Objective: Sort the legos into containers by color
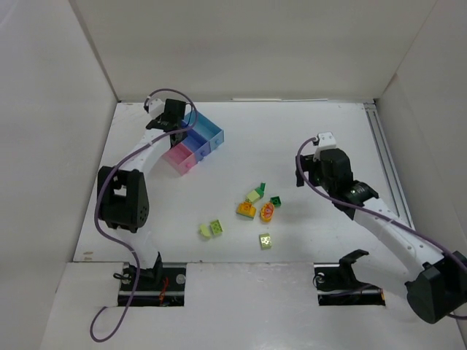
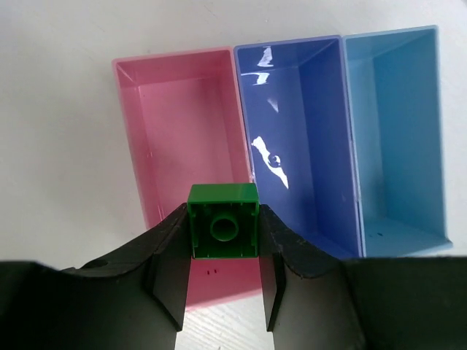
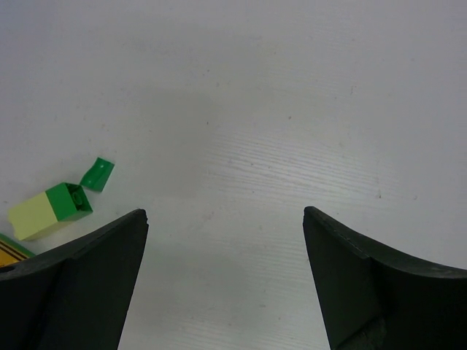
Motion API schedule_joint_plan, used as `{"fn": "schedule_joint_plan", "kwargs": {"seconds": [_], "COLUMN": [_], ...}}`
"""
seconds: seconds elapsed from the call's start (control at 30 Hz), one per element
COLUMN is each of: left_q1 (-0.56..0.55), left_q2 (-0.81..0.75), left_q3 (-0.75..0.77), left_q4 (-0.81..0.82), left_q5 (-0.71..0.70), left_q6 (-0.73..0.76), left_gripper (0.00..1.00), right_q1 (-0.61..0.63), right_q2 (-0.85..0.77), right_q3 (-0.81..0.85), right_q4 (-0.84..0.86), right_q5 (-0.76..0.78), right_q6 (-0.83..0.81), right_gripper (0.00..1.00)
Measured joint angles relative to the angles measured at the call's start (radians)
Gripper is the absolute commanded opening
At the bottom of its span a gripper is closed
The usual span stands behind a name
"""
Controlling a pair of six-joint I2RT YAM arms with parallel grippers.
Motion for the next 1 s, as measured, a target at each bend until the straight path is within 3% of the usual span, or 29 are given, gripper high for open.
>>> {"fn": "schedule_joint_plan", "kwargs": {"seconds": [0.3, 0.43, 0.53, 0.73, 0.87, 1.0], "left_q1": [0.014, 0.017, 0.017, 0.016, -0.017, -0.12], "left_q2": [0.075, 0.075, 0.075, 0.033, -0.095, -0.241], "left_q3": [0.051, 0.051, 0.051, 0.022, -0.071, -0.177], "left_q4": [-0.066, -0.074, -0.074, -0.07, -0.066, -0.032], "left_q5": [-0.004, -0.002, 0.01, 0.054, 0.085, 0.133], "left_q6": [0.007, 0.007, 0.009, 0.033, 0.045, 0.072], "left_gripper": [0.39, 0.6, 0.67, 1.0, 1.0, 1.0], "right_q1": [0.062, 0.116, 0.148, 0.158, 0.163, 0.17], "right_q2": [0.123, 0.178, 0.211, 0.229, 0.222, 0.186], "right_q3": [0.018, 0.044, 0.066, 0.086, 0.084, 0.047], "right_q4": [0.001, 0.001, 0.002, -0.006, -0.032, -0.042], "right_q5": [0.006, 0.007, 0.017, 0.021, 0.02, 0.01], "right_q6": [-0.027, -0.032, -0.031, -0.011, 0.021, 0.071], "right_gripper": [0.91, 0.91, 0.91, 0.91, 0.9, 0.9]}}
